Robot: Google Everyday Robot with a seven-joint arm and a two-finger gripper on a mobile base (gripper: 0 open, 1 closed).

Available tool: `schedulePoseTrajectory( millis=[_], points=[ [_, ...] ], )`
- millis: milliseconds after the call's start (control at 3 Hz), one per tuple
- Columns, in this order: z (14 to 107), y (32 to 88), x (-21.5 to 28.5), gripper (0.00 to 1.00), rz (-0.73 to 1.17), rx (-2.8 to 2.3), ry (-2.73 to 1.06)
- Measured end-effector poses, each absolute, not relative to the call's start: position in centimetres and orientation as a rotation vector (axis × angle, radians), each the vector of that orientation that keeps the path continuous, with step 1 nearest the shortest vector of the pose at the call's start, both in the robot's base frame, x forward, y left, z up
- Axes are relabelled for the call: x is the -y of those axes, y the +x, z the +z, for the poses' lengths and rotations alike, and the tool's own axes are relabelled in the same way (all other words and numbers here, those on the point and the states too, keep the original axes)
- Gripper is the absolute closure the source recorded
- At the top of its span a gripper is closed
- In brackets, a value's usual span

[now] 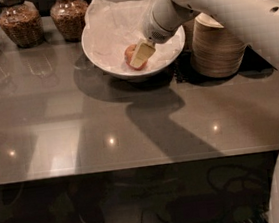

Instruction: Pick apple from white bowl

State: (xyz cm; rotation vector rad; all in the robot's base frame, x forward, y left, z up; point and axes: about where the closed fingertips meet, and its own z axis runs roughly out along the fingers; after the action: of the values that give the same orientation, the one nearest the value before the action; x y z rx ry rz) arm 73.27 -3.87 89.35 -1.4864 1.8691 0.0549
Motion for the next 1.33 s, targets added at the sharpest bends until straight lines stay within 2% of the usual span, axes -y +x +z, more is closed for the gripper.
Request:
schedulePoseTrajectory(
  millis=[1000, 1333],
  points=[
    [86.9, 75.1, 3.2, 0.30, 0.112, -1.928, -1.432],
    [85.9, 75.4, 3.6, 0.44, 0.146, -1.977, -1.384]
  ],
)
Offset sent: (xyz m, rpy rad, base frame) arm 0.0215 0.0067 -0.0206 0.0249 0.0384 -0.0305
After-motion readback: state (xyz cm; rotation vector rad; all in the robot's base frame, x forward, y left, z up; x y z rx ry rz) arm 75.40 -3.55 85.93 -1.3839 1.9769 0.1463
